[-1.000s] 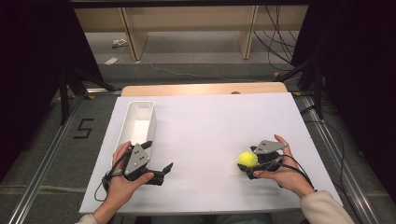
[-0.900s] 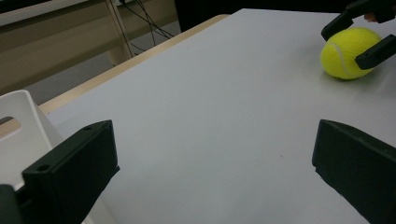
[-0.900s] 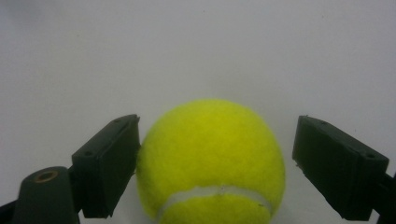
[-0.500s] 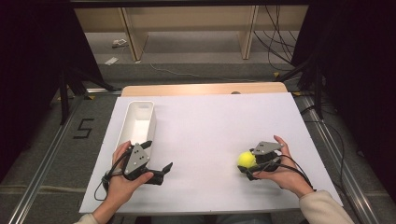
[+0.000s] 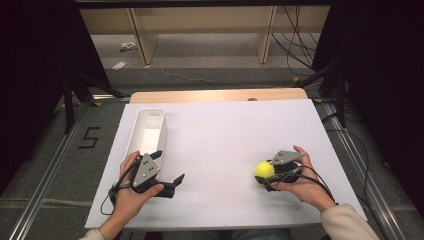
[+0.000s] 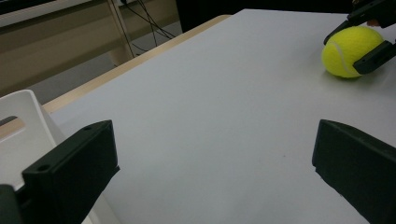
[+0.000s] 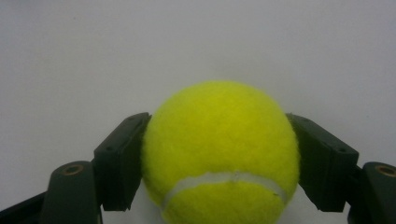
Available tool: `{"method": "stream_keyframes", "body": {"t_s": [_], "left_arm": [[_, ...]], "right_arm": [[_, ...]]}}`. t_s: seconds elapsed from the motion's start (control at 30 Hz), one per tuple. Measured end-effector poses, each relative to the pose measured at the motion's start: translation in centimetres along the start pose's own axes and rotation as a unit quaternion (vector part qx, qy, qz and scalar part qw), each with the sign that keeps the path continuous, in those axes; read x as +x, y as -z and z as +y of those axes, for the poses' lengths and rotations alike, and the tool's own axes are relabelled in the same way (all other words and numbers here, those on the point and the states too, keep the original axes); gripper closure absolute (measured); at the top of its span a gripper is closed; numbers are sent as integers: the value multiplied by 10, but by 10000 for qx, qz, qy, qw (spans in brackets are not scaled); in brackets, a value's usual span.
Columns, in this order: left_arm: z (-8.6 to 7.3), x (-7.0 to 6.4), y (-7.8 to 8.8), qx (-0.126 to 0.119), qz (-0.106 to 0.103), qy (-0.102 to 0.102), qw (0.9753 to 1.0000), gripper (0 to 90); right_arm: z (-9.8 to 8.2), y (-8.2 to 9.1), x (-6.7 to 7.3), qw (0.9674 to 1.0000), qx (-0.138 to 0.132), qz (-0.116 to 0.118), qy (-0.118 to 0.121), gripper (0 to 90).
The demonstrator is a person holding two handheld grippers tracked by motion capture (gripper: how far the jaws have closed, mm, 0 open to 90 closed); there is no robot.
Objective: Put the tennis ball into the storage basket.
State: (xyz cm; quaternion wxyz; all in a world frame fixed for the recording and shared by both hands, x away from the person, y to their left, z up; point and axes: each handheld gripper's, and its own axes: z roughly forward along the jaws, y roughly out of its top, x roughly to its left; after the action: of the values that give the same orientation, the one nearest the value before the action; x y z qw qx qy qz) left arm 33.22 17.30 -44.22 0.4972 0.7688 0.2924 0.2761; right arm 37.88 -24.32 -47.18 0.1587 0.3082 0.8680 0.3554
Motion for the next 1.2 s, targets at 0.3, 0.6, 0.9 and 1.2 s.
{"method": "stream_keyframes", "body": {"t_s": [0.3,0.6,0.9,1.2], "left_arm": [[0,0,1,-17,-6,4,10000,0],[1,0,1,-28,-7,-9,10000,0],[1,0,1,-35,-7,-11,10000,0],[2,0,2,-43,-5,-25,10000,0]], "right_arm": [[3,4,-2,9998,-204,-24,-67,267],[10,9,-2,9987,-498,-22,-135,268],[13,12,-1,9979,-631,-28,-148,268],[21,16,1,9967,-808,-40,-119,269]]}}
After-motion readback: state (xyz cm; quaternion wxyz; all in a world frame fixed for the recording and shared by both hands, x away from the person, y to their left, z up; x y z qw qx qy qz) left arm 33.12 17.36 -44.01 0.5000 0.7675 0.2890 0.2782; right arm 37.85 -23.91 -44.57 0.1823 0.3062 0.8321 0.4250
